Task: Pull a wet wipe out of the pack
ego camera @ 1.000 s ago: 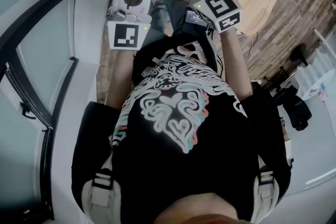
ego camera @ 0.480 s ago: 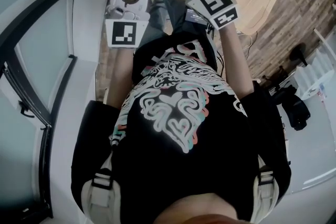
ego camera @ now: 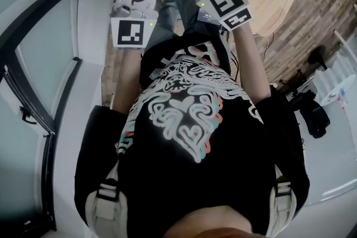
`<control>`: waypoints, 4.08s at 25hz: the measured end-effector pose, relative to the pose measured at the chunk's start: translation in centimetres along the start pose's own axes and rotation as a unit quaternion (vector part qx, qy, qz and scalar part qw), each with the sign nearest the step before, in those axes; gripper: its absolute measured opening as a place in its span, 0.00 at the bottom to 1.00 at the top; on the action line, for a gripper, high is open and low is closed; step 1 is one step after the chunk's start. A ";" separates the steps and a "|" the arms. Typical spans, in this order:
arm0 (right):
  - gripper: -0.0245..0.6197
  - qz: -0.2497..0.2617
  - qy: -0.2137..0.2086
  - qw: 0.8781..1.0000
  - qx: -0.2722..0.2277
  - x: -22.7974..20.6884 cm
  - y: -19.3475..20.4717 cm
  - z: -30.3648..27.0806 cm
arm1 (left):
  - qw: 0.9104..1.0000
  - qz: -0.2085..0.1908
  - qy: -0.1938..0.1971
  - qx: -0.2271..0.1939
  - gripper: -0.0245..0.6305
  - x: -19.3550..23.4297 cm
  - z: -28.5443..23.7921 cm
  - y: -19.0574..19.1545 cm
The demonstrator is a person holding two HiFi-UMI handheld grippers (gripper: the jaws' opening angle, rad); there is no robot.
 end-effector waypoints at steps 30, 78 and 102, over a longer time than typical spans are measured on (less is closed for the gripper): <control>0.07 0.052 -0.045 0.997 0.040 0.2 -1.0 -1.1 | 1.000 0.007 0.004 0.003 0.02 1.4 -0.5 -0.1; 0.05 -0.025 -0.035 0.999 -0.032 0.8 0.2 1.2 | 0.995 -0.062 0.073 0.027 0.02 -2.9 -0.7 -1.3; 0.05 -0.078 -0.040 0.994 -0.068 1.4 1.4 2.2 | 0.995 -0.052 0.071 0.037 0.02 -2.6 -0.9 -1.0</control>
Point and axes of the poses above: the fingertips, and each gripper's own axes: z backward along the fingers, x to its left, y out of its underside, the point moved 9 cm from there along z, backward along the fingers, and after that the axes turned 1 degree about -y, right-handed, at the moved point
